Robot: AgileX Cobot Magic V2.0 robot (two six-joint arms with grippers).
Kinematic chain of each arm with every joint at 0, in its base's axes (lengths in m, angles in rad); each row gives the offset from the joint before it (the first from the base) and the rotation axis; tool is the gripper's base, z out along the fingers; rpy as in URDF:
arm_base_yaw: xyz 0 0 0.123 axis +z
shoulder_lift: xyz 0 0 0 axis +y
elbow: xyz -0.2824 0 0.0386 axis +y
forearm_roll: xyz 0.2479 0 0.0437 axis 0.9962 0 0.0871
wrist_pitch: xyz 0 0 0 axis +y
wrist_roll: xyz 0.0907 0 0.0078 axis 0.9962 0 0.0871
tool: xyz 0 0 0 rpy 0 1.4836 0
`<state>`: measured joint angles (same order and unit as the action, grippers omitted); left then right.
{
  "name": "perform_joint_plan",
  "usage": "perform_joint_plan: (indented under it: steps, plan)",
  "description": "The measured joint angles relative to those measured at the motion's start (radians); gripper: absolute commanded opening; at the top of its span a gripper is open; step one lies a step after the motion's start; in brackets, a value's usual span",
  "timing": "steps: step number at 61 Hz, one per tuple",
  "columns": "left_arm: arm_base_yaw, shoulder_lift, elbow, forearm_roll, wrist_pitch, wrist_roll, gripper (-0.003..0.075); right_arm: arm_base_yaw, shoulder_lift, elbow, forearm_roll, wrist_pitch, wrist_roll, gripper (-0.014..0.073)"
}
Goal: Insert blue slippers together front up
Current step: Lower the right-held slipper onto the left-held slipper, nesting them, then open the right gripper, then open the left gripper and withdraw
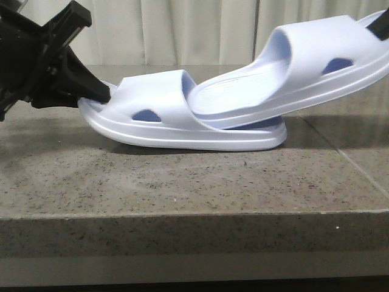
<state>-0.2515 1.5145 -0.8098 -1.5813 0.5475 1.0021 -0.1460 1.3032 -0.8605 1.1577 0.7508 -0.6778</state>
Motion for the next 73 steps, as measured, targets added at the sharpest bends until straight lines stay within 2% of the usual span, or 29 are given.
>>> perform_joint_plan:
  steps: [8, 23, 35, 43, 54, 60, 73]
  plan:
    - [0.0, 0.0, 0.0, 0.0, -0.003, 0.004, -0.002, 0.158, 0.042, 0.029, 0.059, -0.122, 0.0, -0.0109]
    - [0.004, 0.004, 0.003, 0.02, -0.088, 0.01, -0.002, 0.44, 0.115, 0.035, 0.132, -0.44, -0.002, -0.0109]
    - [0.01, 0.004, 0.006, 0.022, -0.105, 0.014, -0.002, 0.495, 0.139, 0.035, 0.147, -0.533, -0.002, -0.0102]
    - [0.011, 0.004, 0.006, 0.022, -0.105, 0.014, -0.002, 0.495, 0.137, 0.035, 0.145, -0.537, -0.002, -0.0028]
    - [0.011, 0.004, 0.006, 0.016, -0.095, 0.016, -0.002, 0.43, 0.091, 0.035, 0.102, -0.443, -0.002, 0.0177]
    - [0.009, 0.004, 0.002, 0.003, -0.047, 0.016, -0.002, 0.331, 0.048, 0.035, 0.045, -0.342, -0.002, 0.0247]
    - [0.0, 0.004, 0.0, -0.016, -0.013, 0.016, -0.002, 0.036, -0.057, 0.037, -0.073, -0.153, -0.002, 0.0252]
